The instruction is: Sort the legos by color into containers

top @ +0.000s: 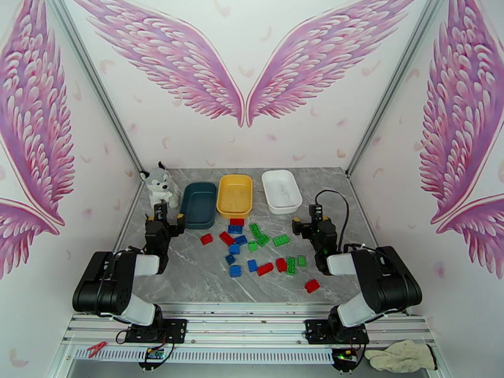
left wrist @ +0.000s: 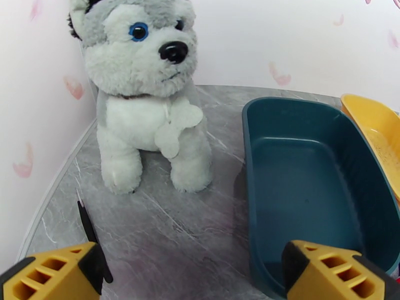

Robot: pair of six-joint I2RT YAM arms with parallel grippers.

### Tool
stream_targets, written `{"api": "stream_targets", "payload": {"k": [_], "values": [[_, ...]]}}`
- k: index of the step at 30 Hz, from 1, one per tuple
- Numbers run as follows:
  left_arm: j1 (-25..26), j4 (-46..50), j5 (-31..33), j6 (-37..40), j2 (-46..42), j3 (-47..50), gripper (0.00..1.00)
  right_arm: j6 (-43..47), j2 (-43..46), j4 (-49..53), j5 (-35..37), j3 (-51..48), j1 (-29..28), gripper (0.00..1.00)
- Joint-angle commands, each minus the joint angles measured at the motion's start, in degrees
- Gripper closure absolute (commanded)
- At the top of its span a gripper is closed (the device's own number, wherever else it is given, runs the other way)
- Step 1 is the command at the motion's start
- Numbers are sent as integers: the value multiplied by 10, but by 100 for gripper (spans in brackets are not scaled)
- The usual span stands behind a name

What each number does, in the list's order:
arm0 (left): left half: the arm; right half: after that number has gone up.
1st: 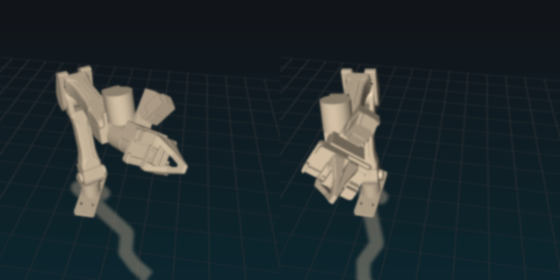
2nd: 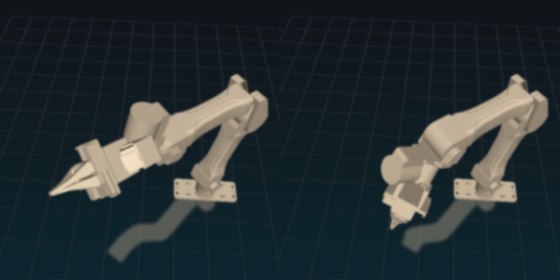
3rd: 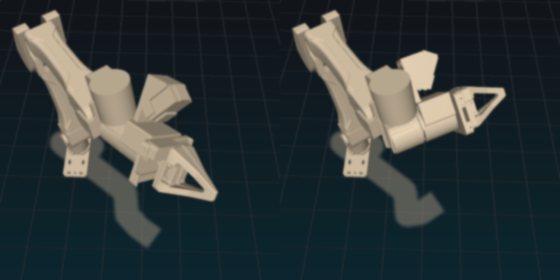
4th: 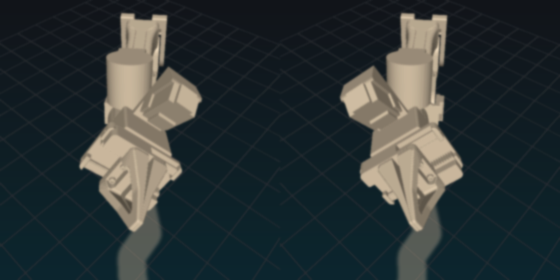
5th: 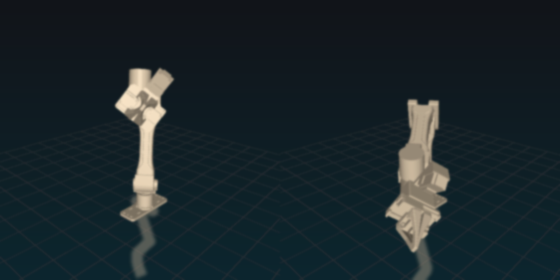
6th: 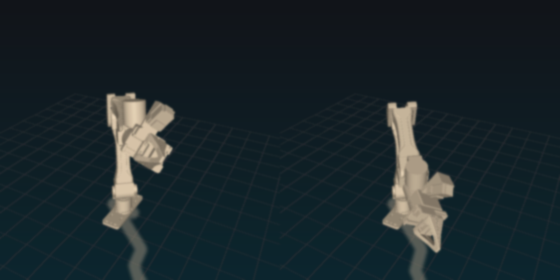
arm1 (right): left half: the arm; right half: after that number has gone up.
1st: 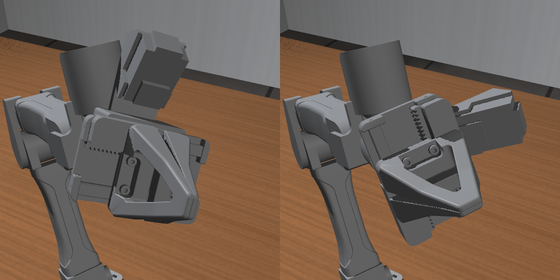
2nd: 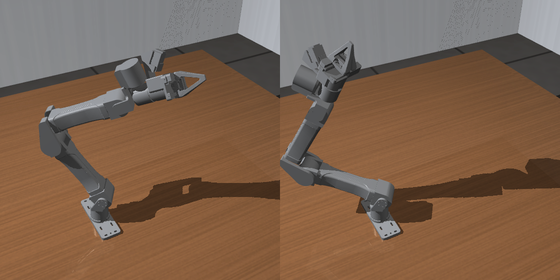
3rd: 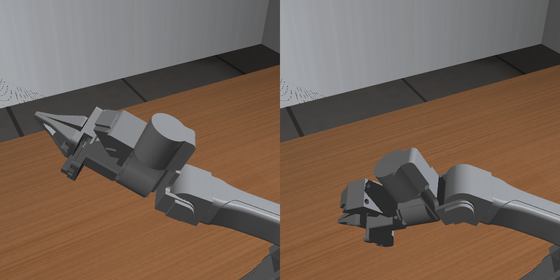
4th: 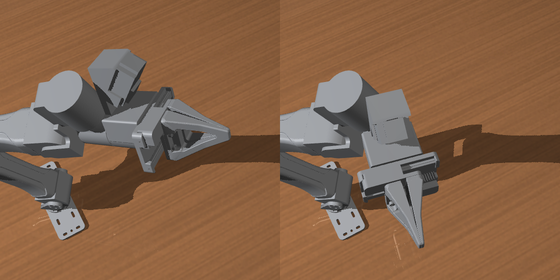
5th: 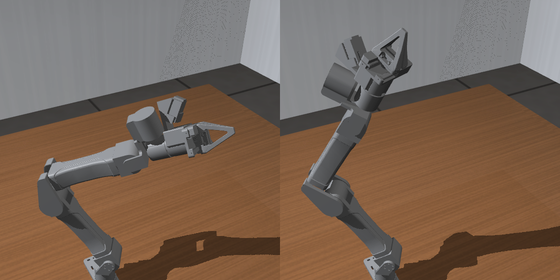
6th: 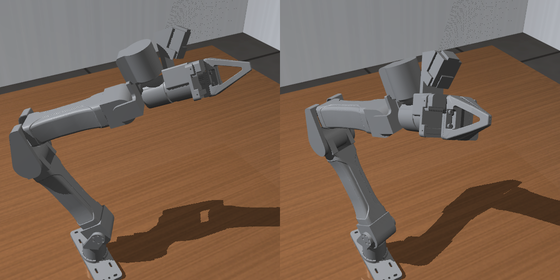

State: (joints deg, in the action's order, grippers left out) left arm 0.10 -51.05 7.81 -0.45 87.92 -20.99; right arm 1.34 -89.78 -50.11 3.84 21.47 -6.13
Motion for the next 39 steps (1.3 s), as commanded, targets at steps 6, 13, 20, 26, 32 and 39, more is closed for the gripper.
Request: {"api": "stream_targets", "payload": {"k": [6,13,20,26,32,39], "values": [[-3,12,-8,1,-2,-13,1,3,10,3,-11,12,5,1],[-3,12,-6,2,-2,-13,1,4,10,3,-10,12,4,1],[-3,13,-8,0,-2,-13,1,4,9,2,-10,12,4,1],[-3,13,-8,1,-2,-13,1,4,10,3,-11,12,4,1],[-1,13,-4,3,-2,-13,1,3,9,3,-10,12,4,1],[-5,12,-10,0,-2,-13,1,4,10,3,-10,12,4,1]]}}
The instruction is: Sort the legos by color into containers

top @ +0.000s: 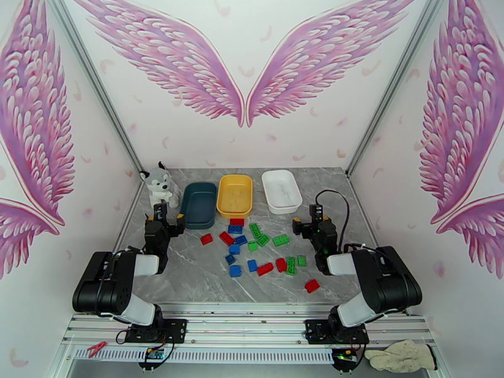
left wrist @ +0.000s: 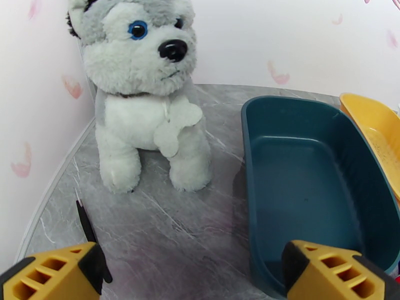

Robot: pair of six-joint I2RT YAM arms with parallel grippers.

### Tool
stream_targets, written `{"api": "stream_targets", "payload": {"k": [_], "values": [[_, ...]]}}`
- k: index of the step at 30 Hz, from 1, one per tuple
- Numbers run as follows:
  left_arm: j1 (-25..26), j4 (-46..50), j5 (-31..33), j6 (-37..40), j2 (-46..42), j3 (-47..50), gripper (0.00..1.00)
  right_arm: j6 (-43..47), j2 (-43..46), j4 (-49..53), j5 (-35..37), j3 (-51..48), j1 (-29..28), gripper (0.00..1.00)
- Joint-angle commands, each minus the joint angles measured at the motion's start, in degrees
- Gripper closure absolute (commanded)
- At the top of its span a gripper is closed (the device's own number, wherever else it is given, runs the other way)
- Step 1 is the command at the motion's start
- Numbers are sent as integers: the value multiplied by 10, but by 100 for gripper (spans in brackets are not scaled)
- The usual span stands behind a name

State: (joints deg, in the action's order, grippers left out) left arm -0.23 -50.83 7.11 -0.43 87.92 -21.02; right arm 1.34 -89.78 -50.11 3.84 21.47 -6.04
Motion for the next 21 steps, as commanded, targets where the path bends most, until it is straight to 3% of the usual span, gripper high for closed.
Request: {"api": "stream_targets", "payload": {"k": [1,8,16,19,21], "values": [[-1,10,-3,0,-2,-13,1,3,9,3,-11,12,4,1],[2,30,29,-7,-26,-16,1,-4,41,30,15,13,4,1],[49,111,133,-26,-220,19,1,-63,212,155,78,-3,2,1],[69,231,141,-64,-306,-13,1,-103,288,310,99,40,0,1],[87,287,148,-119,-358,-26,1,-186,322,439,133,89,1,1]]}}
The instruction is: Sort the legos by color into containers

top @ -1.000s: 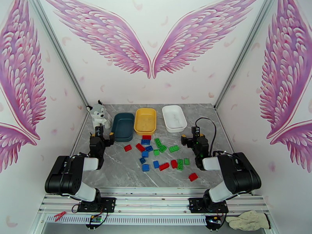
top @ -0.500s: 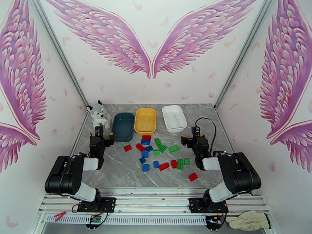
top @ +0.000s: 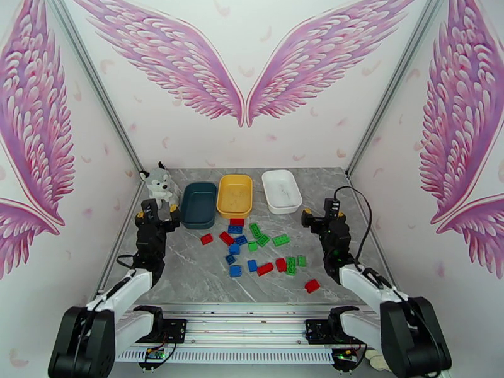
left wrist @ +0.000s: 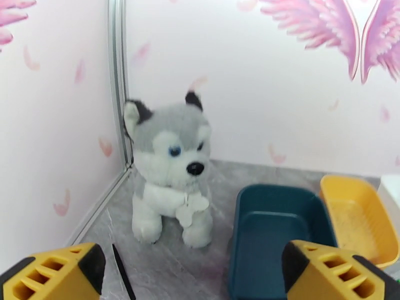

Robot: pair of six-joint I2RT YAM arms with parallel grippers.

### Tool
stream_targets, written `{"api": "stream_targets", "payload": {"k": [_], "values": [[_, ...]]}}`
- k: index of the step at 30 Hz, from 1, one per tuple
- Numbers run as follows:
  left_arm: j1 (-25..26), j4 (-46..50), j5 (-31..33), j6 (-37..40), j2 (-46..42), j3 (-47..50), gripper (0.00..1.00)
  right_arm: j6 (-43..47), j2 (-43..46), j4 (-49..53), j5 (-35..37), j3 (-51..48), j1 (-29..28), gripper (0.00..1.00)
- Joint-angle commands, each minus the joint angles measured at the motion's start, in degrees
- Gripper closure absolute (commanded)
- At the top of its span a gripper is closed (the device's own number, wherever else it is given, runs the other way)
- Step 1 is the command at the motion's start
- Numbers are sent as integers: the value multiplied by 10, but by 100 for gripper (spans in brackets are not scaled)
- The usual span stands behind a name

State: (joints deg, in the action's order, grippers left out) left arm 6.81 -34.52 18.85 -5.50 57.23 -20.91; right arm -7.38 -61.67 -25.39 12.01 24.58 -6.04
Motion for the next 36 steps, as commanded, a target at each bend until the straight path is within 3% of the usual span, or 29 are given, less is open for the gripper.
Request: {"api": "stream_targets", "payload": {"k": [1,3,5,8,11,12,17,20,23,25,29,36], "values": [[23,139,27,-107,-75,-27,1,-122,52,227,32,72,1,1],[24,185,-25,-196,-119,-38,1,-157,63,298,-61,118,1,1],[28,232,-104,-219,-139,-73,1,-177,55,381,-145,184,0,1],[40,281,-182,-265,-146,-128,1,-267,32,553,-153,284,1,1],[71,429,-141,-351,-146,-209,1,-250,46,615,-171,307,-2,1],[80,462,-155,-348,-151,-229,1,-238,71,607,-164,291,-2,1],[98,333,-289,-263,-295,-118,1,-256,232,490,-195,154,1,1],[97,335,-271,-260,-370,-72,1,-252,266,500,-220,150,1,1],[97,380,-274,-261,-336,-97,1,-207,226,558,-216,199,0,1],[97,379,-284,-267,-285,-105,1,-198,206,545,-259,195,0,1],[98,318,-290,-303,-214,-75,1,-196,157,551,-276,201,-3,1],[106,183,-247,-411,-187,14,1,-198,37,550,-265,218,-26,1]]}}
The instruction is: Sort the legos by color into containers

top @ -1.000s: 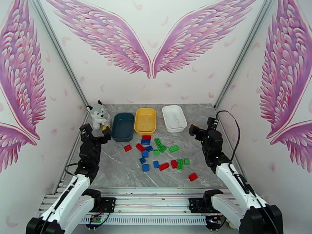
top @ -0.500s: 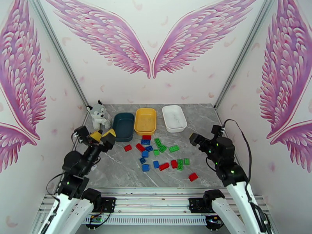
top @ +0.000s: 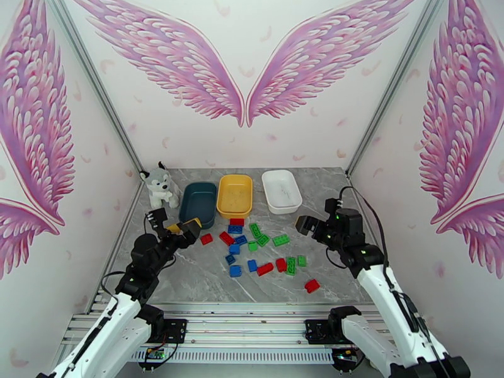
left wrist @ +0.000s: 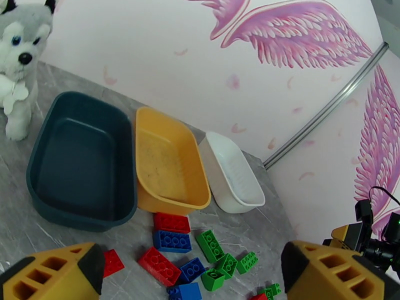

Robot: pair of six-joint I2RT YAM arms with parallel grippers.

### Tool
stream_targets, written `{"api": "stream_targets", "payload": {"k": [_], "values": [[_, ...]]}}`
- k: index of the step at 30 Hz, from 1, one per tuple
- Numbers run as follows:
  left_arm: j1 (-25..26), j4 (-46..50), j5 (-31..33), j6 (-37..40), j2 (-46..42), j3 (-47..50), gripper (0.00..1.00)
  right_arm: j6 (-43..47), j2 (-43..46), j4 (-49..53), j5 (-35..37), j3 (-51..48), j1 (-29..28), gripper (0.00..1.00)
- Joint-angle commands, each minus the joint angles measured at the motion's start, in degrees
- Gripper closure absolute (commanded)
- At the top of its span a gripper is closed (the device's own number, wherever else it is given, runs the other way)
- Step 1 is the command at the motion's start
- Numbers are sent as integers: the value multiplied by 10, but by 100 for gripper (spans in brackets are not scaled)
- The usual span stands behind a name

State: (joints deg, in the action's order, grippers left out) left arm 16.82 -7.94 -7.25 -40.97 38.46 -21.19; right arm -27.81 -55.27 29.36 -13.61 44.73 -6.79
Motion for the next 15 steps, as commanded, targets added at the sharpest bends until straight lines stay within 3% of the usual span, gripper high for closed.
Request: {"api": "stream_targets", "payload": {"k": [1,7,9,15], "values": [[8,-81,7,-58,5,12,1,6,-40,-1,1,19,-32,1],[62,19,-48,30,112,-96,1,31,-136,22,148,73,-155,1],[82,33,-61,48,165,-124,1,39,-176,28,166,92,-174,0],[165,70,-70,85,338,-215,1,57,-292,50,209,138,-199,11]]}}
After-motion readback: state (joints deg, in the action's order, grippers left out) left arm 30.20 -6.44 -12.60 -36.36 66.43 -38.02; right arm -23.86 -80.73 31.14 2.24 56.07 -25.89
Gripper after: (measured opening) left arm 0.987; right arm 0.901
